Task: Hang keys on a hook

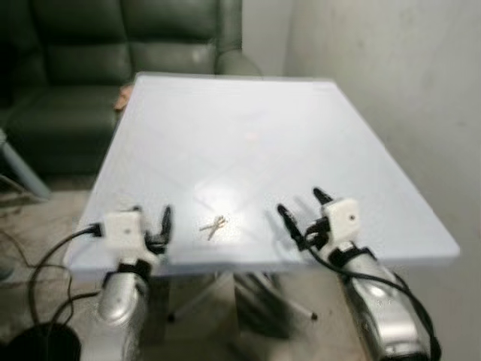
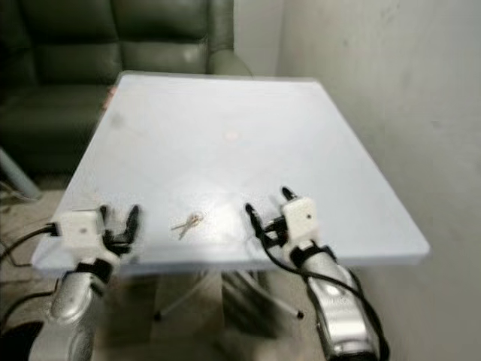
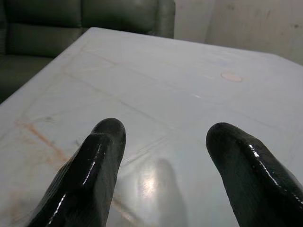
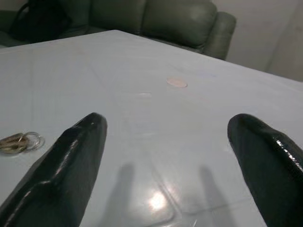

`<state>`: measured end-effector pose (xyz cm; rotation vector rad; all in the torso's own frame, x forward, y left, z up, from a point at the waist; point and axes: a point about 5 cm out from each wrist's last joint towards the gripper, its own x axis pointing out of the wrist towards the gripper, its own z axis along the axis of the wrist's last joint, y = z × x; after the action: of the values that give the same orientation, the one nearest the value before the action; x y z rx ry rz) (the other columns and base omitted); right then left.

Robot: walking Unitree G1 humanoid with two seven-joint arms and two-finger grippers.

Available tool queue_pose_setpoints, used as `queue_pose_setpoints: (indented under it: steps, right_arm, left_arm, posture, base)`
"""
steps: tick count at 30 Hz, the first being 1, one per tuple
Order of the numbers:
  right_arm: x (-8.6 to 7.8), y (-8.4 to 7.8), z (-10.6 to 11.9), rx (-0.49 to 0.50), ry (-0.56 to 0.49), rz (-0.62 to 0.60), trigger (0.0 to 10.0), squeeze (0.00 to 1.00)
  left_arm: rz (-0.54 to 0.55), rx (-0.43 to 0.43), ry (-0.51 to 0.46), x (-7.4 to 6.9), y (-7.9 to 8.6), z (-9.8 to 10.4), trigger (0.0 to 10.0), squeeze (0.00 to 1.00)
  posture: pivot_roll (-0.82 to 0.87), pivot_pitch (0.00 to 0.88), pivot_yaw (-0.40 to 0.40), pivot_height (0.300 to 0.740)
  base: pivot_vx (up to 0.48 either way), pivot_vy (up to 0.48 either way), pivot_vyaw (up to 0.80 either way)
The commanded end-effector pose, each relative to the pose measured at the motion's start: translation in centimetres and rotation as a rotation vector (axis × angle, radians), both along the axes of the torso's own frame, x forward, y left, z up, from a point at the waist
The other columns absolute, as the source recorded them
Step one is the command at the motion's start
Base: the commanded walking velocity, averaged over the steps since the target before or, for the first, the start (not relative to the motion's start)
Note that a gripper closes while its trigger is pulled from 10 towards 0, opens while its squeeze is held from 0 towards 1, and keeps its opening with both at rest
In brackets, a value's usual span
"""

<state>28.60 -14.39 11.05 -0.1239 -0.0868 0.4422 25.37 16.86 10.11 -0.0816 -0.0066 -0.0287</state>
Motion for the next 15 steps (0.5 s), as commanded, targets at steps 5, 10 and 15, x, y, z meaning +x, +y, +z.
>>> queue_pose_setpoints:
  steps: [5,10,15]
  right_arm:
    - [0.5,0.1,0.2,-0.048,0.003,0.069,10.0,0.00]
    - [0.9,0.1,0.4,-0.083,0.005,0.112,10.0,0.00]
    - [1.4,0.6,0.5,-0.095,0.003,0.166,10.0,0.00]
  left_arm:
    - [-0.004,0.035,-0.016,-0.5,0.4,0.0,10.0,0.00]
    - [-0.017,0.038,-0.019,-0.6,0.0,-0.1,10.0,0.00]
    - [-0.038,0.040,-0.018,-0.7,-0.5,-0.1,10.0,0.00]
  posture:
    - [-0.07,0.042,-0.035,0.740]
    - [-0.07,0.047,-0.037,0.740]
    - [-0.07,0.049,-0.039,0.740]
  base:
    - [0.000,0.000,0.00]
    - [0.000,0.000,0.00]
    - [0.000,0.000,0.00]
